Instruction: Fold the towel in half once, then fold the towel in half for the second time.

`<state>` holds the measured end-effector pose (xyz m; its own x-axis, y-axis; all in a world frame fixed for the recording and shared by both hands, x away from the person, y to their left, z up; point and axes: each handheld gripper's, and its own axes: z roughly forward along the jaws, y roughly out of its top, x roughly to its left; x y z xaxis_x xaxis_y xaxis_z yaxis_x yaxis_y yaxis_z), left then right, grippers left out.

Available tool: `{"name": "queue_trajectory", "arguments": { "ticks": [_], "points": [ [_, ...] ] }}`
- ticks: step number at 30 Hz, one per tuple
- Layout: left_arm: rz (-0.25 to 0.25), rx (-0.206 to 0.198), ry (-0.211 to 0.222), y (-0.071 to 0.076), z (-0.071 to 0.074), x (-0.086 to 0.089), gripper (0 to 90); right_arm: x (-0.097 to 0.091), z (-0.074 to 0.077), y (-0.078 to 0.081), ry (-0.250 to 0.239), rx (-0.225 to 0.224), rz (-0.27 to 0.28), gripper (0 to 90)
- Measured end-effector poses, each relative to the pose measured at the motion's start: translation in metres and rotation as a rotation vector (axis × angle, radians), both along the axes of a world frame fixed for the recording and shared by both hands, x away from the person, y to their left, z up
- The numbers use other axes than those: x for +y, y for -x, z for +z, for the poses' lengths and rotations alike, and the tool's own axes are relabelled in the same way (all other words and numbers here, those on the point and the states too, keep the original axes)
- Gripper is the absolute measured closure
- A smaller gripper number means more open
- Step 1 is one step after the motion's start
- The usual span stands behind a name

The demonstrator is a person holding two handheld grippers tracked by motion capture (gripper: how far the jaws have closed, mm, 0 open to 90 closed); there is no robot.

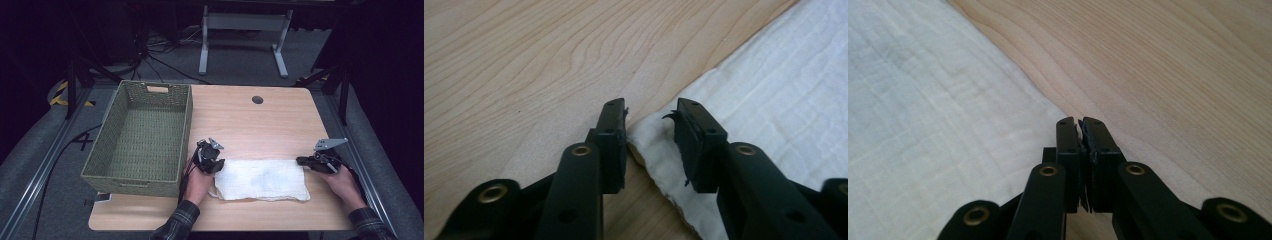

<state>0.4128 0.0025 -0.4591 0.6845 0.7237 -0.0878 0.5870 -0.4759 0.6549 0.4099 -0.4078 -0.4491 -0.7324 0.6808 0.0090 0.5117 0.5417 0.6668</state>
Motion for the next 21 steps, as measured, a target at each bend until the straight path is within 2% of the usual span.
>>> {"name": "queue_trajectory", "arguments": {
  "ticks": [2,5,9,10,11,16,17,18,21],
  "points": [
    [-0.018,0.025,0.014,-0.001,0.000,0.000,80.1,-0.001,0.000,-0.003,0.008,-0.008,-0.006,87.1],
    [-0.025,0.035,0.024,-0.002,0.003,-0.001,85.1,-0.002,0.001,-0.006,0.017,-0.012,-0.018,87.4],
    [-0.001,-0.018,0.075,-0.004,0.013,-0.001,85.8,-0.006,0.004,-0.012,0.015,-0.036,-0.041,87.6],
    [-0.006,-0.045,0.078,-0.006,0.016,0.000,85.8,-0.008,0.006,-0.014,0.003,-0.044,-0.052,87.6],
    [0.003,-0.048,0.088,-0.006,0.019,0.000,85.9,-0.010,0.008,-0.015,-0.006,-0.052,-0.061,87.7],
    [0.012,-0.123,0.118,-0.010,0.030,-0.001,85.9,-0.015,0.020,-0.022,-0.046,-0.103,-0.082,87.9],
    [0.019,-0.120,0.122,-0.009,0.031,-0.001,85.9,-0.017,0.023,-0.023,-0.055,-0.114,-0.083,87.9],
    [0.001,-0.130,0.120,-0.009,0.032,0.000,85.9,-0.017,0.025,-0.023,-0.063,-0.119,-0.085,87.9],
    [-0.011,-0.153,0.123,-0.002,0.034,0.002,85.9,-0.019,0.030,-0.018,-0.087,-0.133,-0.077,87.9]
  ]
}}
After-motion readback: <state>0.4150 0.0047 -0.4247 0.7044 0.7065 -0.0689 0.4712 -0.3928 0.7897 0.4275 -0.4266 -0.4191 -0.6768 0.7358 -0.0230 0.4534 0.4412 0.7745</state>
